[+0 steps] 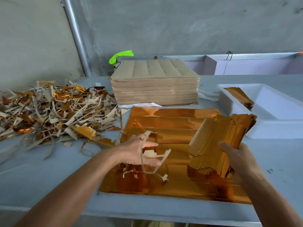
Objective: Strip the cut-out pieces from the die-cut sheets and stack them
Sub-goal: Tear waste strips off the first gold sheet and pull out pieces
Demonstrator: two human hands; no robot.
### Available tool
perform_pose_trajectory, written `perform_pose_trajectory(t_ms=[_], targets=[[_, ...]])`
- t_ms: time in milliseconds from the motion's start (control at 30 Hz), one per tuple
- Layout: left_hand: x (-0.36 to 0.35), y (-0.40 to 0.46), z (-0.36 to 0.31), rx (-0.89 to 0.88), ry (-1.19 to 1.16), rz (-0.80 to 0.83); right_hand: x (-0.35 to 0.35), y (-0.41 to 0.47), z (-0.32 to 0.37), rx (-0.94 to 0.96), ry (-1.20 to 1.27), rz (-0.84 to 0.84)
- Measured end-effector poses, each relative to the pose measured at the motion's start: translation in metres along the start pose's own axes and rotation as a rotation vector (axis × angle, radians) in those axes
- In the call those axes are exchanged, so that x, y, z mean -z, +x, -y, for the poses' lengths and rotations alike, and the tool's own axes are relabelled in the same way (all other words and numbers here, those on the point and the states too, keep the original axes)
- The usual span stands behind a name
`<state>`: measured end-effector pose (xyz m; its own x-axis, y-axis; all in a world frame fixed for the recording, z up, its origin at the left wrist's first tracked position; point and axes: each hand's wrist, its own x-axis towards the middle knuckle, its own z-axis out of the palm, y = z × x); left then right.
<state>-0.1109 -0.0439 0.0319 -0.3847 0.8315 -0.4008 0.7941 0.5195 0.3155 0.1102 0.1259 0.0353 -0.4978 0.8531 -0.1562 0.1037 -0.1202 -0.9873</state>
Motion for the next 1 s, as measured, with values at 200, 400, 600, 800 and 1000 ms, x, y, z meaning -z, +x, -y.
perform_pose_trajectory(t_ms=[200, 400, 600, 800, 1000], targets=[[-0.004, -0.005, 0.014, -0.011, 0.079, -0.066, -0.013, -0.008, -0.004, 0.001, -0.001, 0.054], [-0.003, -0.01, 0.035, 0.042, -0.206, -0.366, -0.04, -0.012, 0.0, 0.004, 0.053, 0.15], [0.029, -0.02, 0.055, 0.093, -0.298, -0.715, -0.052, -0.007, -0.001, 0.002, 0.083, 0.14], [0.126, -0.023, 0.098, 0.171, -0.222, -1.29, -0.065, 0.004, -0.001, -0.059, 0.112, 0.157], [0.209, -0.011, 0.141, 0.258, -0.315, -1.659, -0.097, 0.027, 0.01, -0.07, 0.136, 0.202]])
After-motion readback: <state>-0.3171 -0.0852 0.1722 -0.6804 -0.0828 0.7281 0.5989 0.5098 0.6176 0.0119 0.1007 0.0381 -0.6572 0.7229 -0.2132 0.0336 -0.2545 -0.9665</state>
